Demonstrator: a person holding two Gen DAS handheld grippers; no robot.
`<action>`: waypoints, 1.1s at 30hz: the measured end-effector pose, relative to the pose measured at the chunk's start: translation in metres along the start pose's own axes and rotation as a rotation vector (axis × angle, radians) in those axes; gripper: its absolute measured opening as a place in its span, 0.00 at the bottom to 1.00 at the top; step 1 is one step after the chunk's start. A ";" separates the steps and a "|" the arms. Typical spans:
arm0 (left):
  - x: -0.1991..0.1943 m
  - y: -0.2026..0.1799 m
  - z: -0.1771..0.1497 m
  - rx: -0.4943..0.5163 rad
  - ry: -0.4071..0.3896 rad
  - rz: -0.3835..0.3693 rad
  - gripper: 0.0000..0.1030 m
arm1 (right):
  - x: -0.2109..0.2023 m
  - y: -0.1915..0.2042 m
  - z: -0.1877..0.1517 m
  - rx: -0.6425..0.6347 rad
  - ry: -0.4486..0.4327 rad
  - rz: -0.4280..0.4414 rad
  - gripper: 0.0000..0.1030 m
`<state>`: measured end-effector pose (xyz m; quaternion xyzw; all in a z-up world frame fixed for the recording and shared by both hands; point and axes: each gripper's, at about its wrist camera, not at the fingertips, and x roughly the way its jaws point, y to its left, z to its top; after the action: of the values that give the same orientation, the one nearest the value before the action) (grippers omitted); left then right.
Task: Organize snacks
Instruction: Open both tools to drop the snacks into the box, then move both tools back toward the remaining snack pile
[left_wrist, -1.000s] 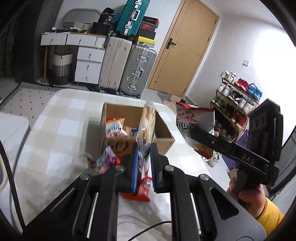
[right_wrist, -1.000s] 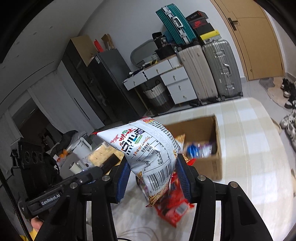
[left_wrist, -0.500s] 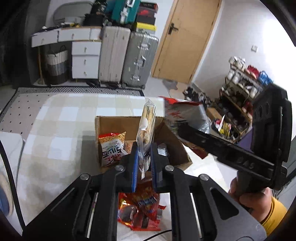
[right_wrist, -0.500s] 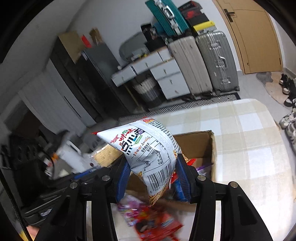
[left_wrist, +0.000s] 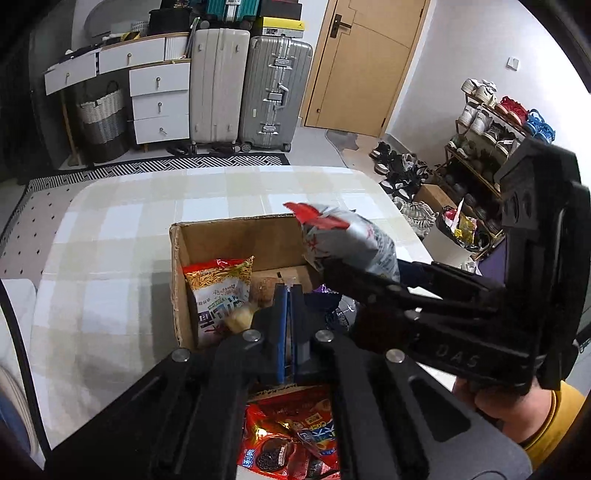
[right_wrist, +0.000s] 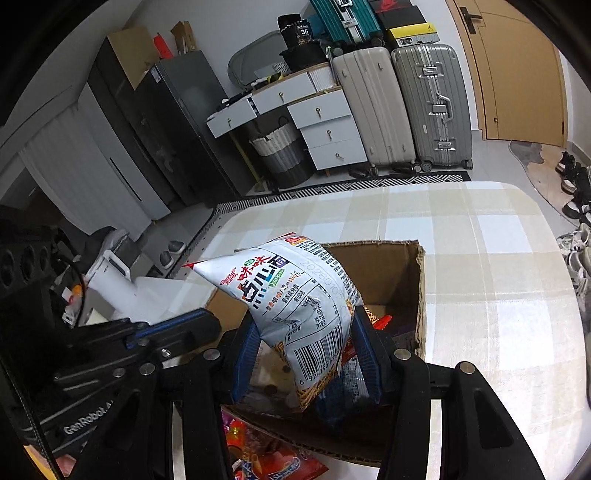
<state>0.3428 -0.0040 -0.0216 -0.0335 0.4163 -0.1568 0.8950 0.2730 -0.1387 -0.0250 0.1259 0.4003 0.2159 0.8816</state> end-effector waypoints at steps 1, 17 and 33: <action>0.000 0.000 0.001 -0.004 -0.005 -0.005 0.00 | 0.001 0.000 0.000 -0.002 0.002 -0.005 0.48; -0.030 0.006 -0.016 -0.042 -0.003 0.020 0.00 | -0.030 0.010 -0.011 -0.009 -0.011 -0.046 0.48; -0.140 -0.031 -0.068 -0.034 -0.072 0.061 0.07 | -0.142 0.051 -0.050 -0.035 -0.125 -0.017 0.48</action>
<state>0.1992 0.0143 0.0429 -0.0417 0.3875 -0.1210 0.9130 0.1373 -0.1596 0.0554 0.1202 0.3417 0.2070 0.9088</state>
